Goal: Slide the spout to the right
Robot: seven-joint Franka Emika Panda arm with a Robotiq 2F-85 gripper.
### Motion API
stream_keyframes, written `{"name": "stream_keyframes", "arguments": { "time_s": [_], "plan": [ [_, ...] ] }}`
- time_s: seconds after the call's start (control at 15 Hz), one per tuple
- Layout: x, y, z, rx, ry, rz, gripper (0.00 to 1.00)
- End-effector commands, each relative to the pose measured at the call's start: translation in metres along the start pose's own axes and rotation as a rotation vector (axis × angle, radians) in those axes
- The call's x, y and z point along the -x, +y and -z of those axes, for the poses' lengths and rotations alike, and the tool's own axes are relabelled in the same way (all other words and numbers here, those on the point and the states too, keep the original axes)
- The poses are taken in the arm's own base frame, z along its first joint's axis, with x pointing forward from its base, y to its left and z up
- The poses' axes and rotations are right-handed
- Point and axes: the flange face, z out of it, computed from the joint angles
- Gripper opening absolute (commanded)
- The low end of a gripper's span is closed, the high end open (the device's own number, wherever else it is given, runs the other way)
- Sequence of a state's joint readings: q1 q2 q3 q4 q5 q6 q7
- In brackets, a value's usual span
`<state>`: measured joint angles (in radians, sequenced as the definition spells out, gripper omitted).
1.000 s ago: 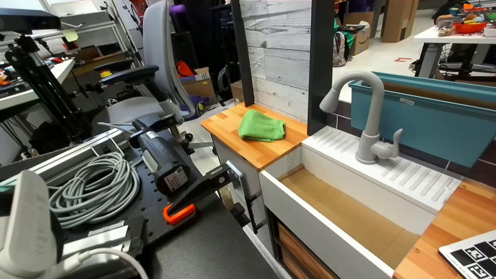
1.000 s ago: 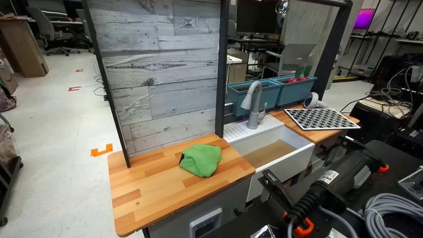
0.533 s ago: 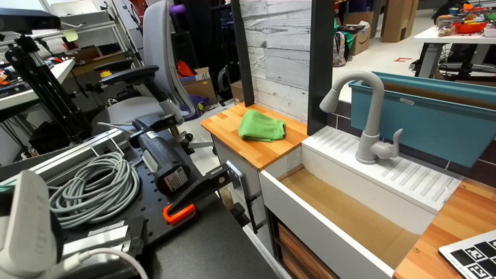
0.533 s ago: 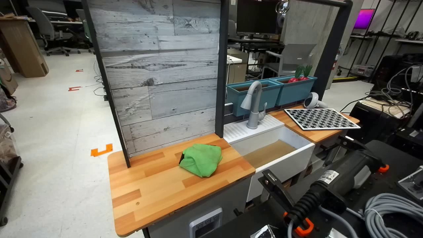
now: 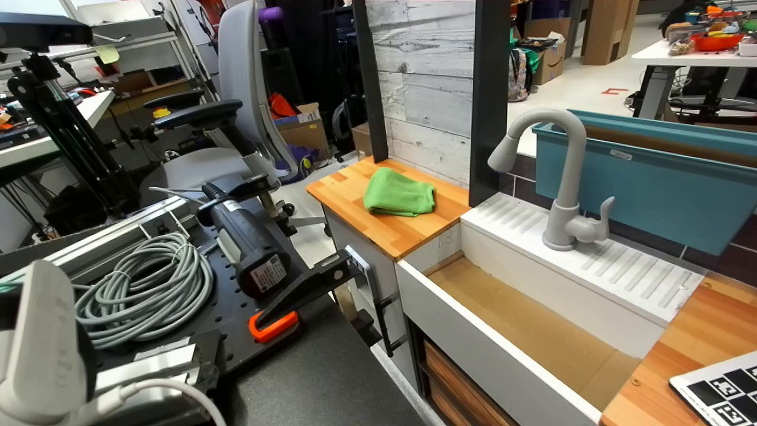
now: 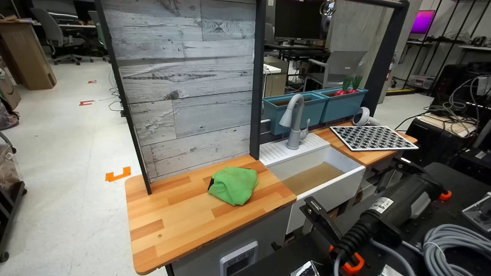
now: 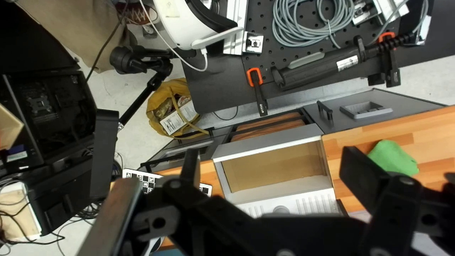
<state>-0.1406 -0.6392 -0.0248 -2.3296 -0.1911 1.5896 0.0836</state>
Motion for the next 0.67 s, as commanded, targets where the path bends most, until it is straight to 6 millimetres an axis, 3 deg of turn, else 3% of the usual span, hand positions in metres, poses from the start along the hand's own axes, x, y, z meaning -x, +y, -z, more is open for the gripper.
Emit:
{"name": "stream_keyframes", "arguments": {
  "time_s": [0.0,0.27,0.6],
  "plan": [
    [-0.041,-0.014,-0.016,-0.065,0.007,-0.065,1.0],
    [-0.098,-0.036,-0.055,-0.166,0.064,-0.17,1.0],
    [-0.177,-0.064,-0.119,-0.195,0.124,-0.238,1.0]
  ]
}}
